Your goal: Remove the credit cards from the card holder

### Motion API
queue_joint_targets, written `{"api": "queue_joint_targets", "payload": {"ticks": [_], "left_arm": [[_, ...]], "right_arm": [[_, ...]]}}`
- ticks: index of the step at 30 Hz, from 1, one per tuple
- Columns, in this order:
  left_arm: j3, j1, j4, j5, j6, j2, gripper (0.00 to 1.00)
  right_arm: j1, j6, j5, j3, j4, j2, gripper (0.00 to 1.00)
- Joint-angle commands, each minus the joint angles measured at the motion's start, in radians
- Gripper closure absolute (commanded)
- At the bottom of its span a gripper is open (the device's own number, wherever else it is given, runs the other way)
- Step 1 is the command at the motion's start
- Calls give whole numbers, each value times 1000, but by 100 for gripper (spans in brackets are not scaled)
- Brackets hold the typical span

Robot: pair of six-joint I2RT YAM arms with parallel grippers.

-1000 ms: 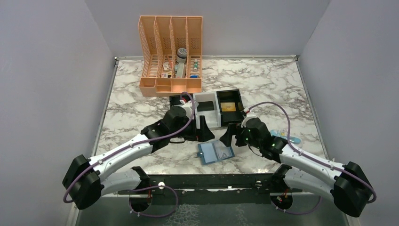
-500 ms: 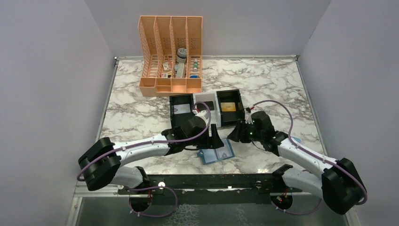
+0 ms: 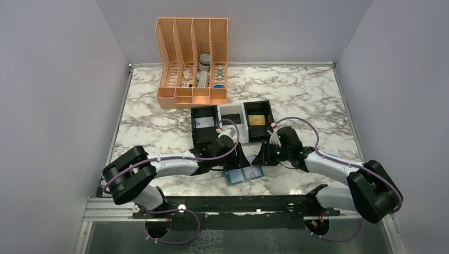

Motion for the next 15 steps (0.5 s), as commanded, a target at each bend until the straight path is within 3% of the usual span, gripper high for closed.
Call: {"api": "queue_joint_targets", "payload": {"ticks": [1,10,15], "left_arm": [[-18,-1,87,36,-27,49,50],[-61,-1,36,-10,-46,40,57],[-102,3,104,-7,-95,45,62]], "right_arm": [[-2,-22,-43,-31,51,31,73],[-2,-2,-17,-102,82,51,73],[-2,7,-24,-117,97,56,74]]}}
